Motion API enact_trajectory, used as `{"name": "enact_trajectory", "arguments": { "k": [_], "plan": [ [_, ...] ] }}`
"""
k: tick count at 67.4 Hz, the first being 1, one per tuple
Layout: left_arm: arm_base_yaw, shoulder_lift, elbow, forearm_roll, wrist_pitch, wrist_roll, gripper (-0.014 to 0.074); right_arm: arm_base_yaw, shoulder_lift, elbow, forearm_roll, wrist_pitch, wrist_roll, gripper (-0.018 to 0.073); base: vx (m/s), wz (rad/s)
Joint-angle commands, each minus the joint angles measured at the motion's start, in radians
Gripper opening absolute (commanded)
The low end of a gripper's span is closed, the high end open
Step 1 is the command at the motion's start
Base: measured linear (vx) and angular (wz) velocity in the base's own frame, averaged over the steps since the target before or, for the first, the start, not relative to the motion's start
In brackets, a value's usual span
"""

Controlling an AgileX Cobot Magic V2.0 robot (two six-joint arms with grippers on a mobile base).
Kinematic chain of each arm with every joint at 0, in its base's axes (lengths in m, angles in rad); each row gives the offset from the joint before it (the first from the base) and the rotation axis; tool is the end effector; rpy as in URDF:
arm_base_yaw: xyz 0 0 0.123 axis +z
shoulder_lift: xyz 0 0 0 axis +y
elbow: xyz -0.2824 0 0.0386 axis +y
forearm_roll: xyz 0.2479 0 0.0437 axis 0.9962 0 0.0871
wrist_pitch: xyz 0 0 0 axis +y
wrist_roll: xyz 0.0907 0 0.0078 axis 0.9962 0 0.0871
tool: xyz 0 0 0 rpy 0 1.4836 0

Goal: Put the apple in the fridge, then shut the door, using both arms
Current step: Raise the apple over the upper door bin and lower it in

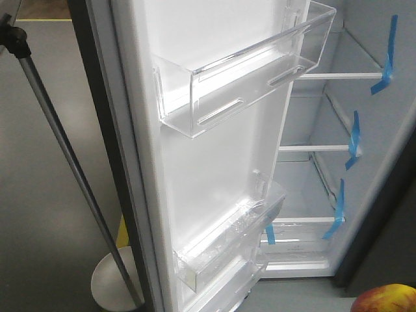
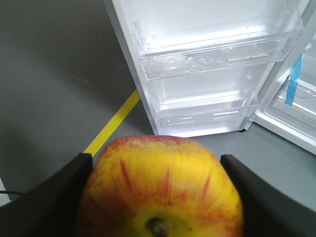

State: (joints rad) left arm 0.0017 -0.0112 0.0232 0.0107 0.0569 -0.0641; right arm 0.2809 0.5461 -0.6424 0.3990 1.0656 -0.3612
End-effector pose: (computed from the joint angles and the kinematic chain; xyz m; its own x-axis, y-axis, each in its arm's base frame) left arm 0.0566 0.0002 0.2007 0.0184 -0.0534 -0.9984 -0.0013 0.9986 -0.0534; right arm 0.0662 0.0513 0.3058 -0.6346 -0.3390 -0.6945 -0.5856 0.7973 0.1459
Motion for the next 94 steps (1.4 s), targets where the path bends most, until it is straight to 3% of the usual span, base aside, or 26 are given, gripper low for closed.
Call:
{"name": "enact_trajectory", "arguments": {
  "k": [1,52,65,78,94],
  "plan": [
    [-0.004,-0.015,-0.016,-0.011,-0.075,0.000,-0.0006,-0.002,0.005,-0.025,0.025,-0.055,-0.008,0.0150,0.00,0.00],
    [-0.004,-0.015,-0.016,-0.011,-0.075,0.000,-0.0006,-0.002,0.005,-0.025,0.028,-0.057,-0.008,0.0150,0.00,0.00],
    [-0.004,-0.015,-0.016,-0.011,-0.075,0.000,-0.0006,-0.002,0.010,-0.025,0.012,-0.165,0.001,0.0150,0.00,0.00],
    [-0.004,-0.015,-0.016,-0.011,-0.075,0.000,-0.0006,-0.002,0.109,-0.050,-0.103,-0.322,0.122,0.0153,0.00,0.00],
    [-0.004,-0.015,-0.016,-0.011,-0.075,0.000,-0.0006,-0.003,0.300,-0.257,-0.133,-0.394,0.146,0.0158,0.00,0.00]
  ]
}}
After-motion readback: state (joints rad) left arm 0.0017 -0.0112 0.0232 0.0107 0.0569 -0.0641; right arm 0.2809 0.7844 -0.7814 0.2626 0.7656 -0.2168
